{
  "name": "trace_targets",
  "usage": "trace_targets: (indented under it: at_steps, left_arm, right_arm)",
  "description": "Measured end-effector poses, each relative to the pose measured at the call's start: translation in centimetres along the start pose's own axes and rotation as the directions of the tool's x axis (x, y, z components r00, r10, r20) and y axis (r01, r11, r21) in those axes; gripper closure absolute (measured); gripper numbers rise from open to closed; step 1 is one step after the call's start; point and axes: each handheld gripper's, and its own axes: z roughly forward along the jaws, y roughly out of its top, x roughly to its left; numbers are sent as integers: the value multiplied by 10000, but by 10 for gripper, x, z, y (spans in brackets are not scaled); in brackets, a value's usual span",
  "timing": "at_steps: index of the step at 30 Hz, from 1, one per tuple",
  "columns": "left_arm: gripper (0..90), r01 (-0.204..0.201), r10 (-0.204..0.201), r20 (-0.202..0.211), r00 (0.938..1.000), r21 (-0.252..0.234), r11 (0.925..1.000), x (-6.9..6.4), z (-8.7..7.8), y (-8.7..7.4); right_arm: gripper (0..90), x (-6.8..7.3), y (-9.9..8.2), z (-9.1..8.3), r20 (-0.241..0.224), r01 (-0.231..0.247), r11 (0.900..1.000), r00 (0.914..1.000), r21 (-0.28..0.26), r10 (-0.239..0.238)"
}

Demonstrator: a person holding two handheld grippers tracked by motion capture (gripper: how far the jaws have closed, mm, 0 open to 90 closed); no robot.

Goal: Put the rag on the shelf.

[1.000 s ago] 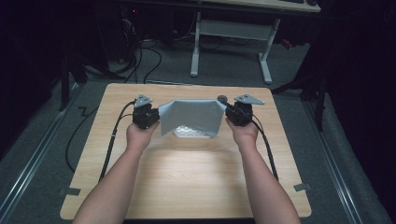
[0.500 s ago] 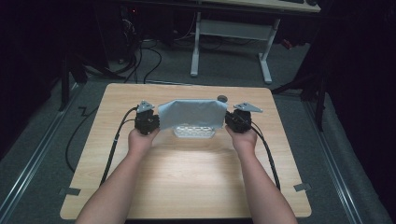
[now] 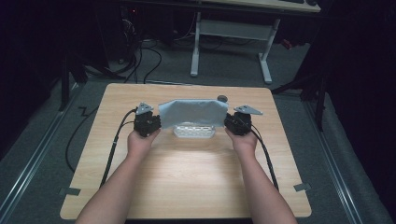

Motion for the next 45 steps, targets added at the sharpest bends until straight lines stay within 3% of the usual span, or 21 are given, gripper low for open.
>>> trace_targets:
  at_steps: [4,16,24,28,32,34,36,41,45]
  left_arm:
    - [725,219,-223,-188,9996,-175,9996,5,-8,3]
    - [669,83,-124,-799,9967,-508,9987,18,-36,14]
    - [628,73,-147,-1228,9923,-600,9982,30,-60,10]
    - [585,312,-411,-1181,9921,-848,9959,32,-72,5]
    - [547,242,-346,-1331,9905,-788,9966,29,-81,-2]
    - [525,215,-298,-1344,9905,-628,9978,26,-85,-7]
    - [506,99,-177,-1410,9899,-562,9984,22,-91,-12]
    - [474,-102,52,-1143,9934,-426,9990,8,-106,-31]
    - [461,-190,172,-903,9958,-186,9996,-5,-118,-51]
  right_arm:
    - [771,-2,4,-5,133,104,9999,9999,-96,-103]
    - [660,-11,24,-25,523,257,9991,9983,-331,-240]
    - [588,-21,25,-44,863,375,9983,9957,-441,-336]
    - [579,-24,23,-57,918,370,9983,9952,-454,-327]
    - [582,-22,22,-72,962,393,9974,9948,-597,-335]
    - [590,-18,19,-82,1057,586,9940,9932,-929,-487]
    - [571,-14,17,-90,1044,681,9941,9928,-839,-592]
    - [525,-1,0,-113,1041,1142,9881,9892,-1026,-1035]
    - [480,8,-23,-129,776,1294,9883,9893,-813,-1232]
